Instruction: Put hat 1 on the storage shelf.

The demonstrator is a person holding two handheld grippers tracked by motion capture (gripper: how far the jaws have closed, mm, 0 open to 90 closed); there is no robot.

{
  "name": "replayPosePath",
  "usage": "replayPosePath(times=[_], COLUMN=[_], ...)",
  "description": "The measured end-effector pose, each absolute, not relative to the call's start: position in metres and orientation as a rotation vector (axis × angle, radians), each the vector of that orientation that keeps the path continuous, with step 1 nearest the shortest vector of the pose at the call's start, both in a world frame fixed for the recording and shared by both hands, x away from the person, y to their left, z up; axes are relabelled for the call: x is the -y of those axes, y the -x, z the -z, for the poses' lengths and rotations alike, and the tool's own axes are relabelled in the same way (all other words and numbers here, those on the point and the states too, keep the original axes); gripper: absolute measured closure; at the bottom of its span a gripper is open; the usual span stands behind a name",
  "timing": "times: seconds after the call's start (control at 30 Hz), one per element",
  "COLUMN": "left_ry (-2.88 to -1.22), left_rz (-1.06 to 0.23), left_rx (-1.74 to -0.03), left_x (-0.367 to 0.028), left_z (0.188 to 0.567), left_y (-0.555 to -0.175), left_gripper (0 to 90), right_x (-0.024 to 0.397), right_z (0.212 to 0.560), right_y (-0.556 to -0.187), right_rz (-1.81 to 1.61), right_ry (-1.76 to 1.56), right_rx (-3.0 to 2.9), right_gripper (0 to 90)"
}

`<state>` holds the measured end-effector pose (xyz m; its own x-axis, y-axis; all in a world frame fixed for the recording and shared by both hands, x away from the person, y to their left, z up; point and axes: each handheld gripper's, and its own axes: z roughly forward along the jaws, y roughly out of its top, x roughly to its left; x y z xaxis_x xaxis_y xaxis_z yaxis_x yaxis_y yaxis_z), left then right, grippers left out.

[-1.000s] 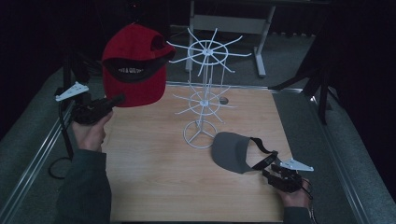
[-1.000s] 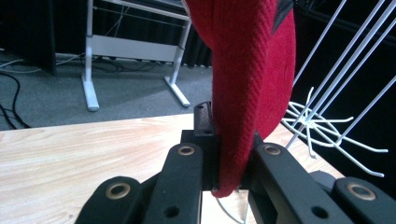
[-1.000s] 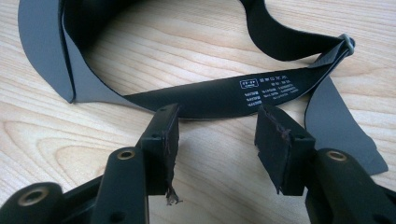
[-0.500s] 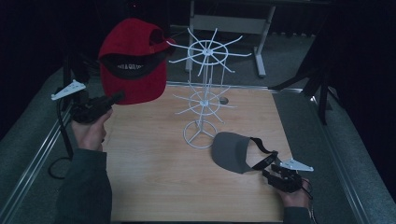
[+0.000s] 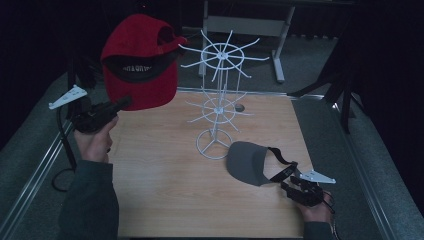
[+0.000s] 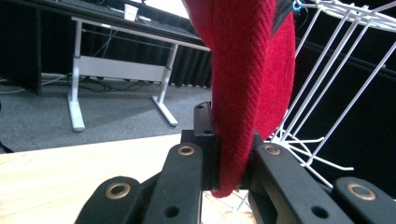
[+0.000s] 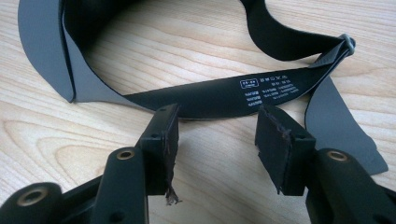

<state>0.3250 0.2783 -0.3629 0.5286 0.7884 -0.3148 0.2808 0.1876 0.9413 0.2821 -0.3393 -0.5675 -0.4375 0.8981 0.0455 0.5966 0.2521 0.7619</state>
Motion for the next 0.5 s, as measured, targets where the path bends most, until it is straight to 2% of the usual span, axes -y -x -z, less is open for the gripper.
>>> replayPosePath(times=[0.5], left_ry=[-1.381], left_rz=[-0.451], left_rx=[-0.965], left_x=[-0.2780], left_z=[0.3597], left_y=[-0.3198], left_gripper=[85.9], right_x=[0.3393], right_z=[0.5675], right_y=[-0.2821], right_rz=[-1.024], right_ry=[-1.363], right_rx=[-2.130], right_gripper=[49.2])
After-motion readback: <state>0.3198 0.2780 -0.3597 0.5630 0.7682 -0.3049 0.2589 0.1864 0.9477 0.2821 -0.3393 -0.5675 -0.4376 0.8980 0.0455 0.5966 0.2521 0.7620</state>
